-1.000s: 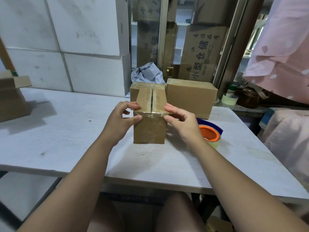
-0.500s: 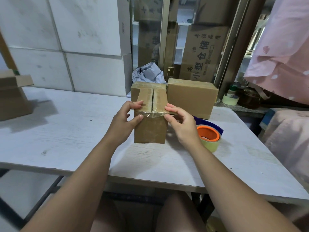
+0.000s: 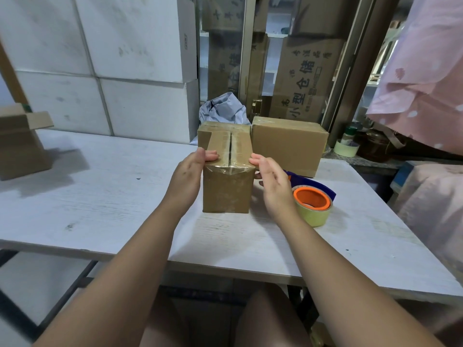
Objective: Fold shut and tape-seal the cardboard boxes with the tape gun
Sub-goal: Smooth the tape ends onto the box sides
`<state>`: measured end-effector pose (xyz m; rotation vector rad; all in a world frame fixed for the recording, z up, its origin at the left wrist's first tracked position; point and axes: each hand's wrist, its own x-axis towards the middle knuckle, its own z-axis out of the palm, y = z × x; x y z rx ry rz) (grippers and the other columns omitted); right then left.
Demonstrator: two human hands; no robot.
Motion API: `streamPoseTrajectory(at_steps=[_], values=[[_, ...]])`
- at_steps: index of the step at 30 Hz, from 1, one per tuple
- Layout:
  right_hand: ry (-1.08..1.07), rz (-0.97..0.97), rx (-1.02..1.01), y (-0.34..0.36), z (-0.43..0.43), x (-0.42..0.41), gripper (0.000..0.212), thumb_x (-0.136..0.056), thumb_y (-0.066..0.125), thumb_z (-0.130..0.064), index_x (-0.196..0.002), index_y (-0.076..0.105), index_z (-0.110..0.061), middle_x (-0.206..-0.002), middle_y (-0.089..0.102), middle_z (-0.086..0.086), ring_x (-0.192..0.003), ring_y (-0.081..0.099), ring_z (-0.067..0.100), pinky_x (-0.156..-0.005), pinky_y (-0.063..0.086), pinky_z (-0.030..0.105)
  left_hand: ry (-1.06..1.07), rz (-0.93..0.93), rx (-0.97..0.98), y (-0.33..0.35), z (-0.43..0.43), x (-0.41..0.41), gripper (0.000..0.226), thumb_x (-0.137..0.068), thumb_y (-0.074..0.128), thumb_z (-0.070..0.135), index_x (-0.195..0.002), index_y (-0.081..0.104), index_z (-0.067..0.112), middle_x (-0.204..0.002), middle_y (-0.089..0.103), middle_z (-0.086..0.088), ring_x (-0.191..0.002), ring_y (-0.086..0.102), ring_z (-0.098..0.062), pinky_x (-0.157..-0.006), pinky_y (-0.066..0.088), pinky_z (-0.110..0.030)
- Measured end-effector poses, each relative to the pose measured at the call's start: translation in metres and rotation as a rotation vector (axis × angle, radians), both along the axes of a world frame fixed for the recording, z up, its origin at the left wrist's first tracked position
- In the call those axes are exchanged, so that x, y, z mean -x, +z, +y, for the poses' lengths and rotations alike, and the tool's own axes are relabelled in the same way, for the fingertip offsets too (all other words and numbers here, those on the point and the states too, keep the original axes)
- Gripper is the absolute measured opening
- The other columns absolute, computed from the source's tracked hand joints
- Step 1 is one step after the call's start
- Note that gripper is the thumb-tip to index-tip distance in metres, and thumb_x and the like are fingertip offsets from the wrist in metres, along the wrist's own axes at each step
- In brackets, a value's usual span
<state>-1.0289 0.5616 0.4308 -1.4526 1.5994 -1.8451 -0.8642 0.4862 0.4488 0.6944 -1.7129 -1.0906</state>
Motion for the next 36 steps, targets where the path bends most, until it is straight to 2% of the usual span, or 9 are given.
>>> streamPoseTrajectory(at_steps=[3,5,8,12,17,22,26,31,36], values=[[-0.045,-0.022,0.015,0.001,-0.006,0.001,0.024,-0.092,0.056,-0.038,-0.097,0.070,-0.020,-0.108,0.065,-0.021,-0.108,0.058,0.001,-0.096,0.048,0.033,0.051,0.016,-0.016,0.003,-0.005,0.000,0.014,-0.092,0.059,0.027,-0.086,0.071,0.028,-0.107,0.067,0.017,-0.089,0.057,0.004,-0.083,0.040,-0.016],[-0.025,-0.007,0.020,0.000,-0.006,0.003,0.005,-0.087,0.066,-0.030,-0.088,0.068,-0.026,-0.112,0.065,-0.016,-0.099,0.061,0.002,-0.091,0.051,0.031,0.043,0.009,0.006,0.002,-0.007,-0.003,0.011,-0.088,0.065,0.022,-0.086,0.071,0.031,-0.109,0.067,0.017,-0.083,0.055,0.008,-0.081,0.040,-0.013],[-0.020,0.051,0.022,-0.001,-0.003,0.004,0.012,-0.083,0.071,-0.022,-0.092,0.066,-0.027,-0.114,0.063,-0.016,-0.087,0.058,0.000,-0.081,0.050,0.021,0.037,-0.026,0.076,-0.002,-0.008,-0.007,0.017,-0.086,0.067,0.019,-0.094,0.068,0.034,-0.112,0.064,0.019,-0.081,0.054,0.011,-0.076,0.039,-0.011],[-0.030,0.093,0.006,0.000,-0.004,0.006,0.015,-0.084,0.070,-0.021,-0.093,0.064,-0.031,-0.112,0.061,-0.022,-0.090,0.060,0.001,-0.079,0.048,0.018,0.128,-0.151,0.220,-0.007,-0.013,-0.007,0.024,-0.086,0.067,0.022,-0.099,0.065,0.042,-0.114,0.060,0.026,-0.091,0.047,-0.007,-0.073,0.035,-0.012],[-0.092,0.217,-0.015,0.003,-0.002,0.007,0.012,-0.085,0.069,-0.021,-0.094,0.065,-0.028,-0.117,0.064,-0.015,-0.084,0.056,0.001,-0.076,0.043,0.013,0.265,-0.280,0.390,-0.008,-0.011,-0.006,0.025,-0.088,0.064,0.029,-0.111,0.065,0.037,-0.115,0.056,0.028,-0.089,0.035,-0.011,-0.076,0.032,-0.008],[-0.227,0.431,0.000,0.000,-0.002,0.001,0.015,-0.088,0.062,-0.027,-0.101,0.065,-0.020,-0.119,0.063,-0.010,-0.104,0.054,0.015,-0.090,0.045,0.037,0.359,-0.393,0.599,-0.009,-0.008,-0.005,0.040,-0.085,0.053,0.049,-0.108,0.068,0.020,-0.111,0.066,0.011,-0.088,0.038,-0.017,-0.076,0.035,-0.024],[-0.221,0.440,0.007,0.002,-0.004,-0.006,0.027,-0.082,0.061,-0.047,-0.093,0.057,-0.023,-0.111,0.058,-0.009,-0.107,0.054,0.018,-0.084,0.048,0.039,0.364,-0.393,0.490,-0.010,-0.002,0.010,0.061,-0.071,0.058,0.064,-0.100,0.060,0.011,-0.104,0.057,-0.002,-0.095,0.045,-0.023,-0.083,0.040,-0.034],[-0.233,0.481,0.045,0.001,-0.010,-0.005,0.023,-0.086,0.065,-0.034,-0.092,0.057,-0.013,-0.101,0.057,0.000,-0.103,0.056,0.023,-0.079,0.048,0.041,0.436,-0.391,0.519,-0.013,0.000,0.017,0.046,-0.077,0.071,0.045,-0.100,0.060,0.007,-0.105,0.059,-0.007,-0.096,0.047,-0.030,-0.079,0.039,-0.036],[-0.244,0.475,0.089,-0.006,-0.011,-0.006,0.034,-0.087,0.058,-0.042,-0.097,0.059,-0.010,-0.104,0.057,0.002,-0.106,0.057,0.020,-0.082,0.049,0.038,0.344,-0.369,0.499,-0.016,-0.006,0.012,0.046,-0.082,0.061,0.048,-0.104,0.058,0.008,-0.110,0.056,-0.006,-0.101,0.044,-0.027,-0.083,0.030,-0.024]])
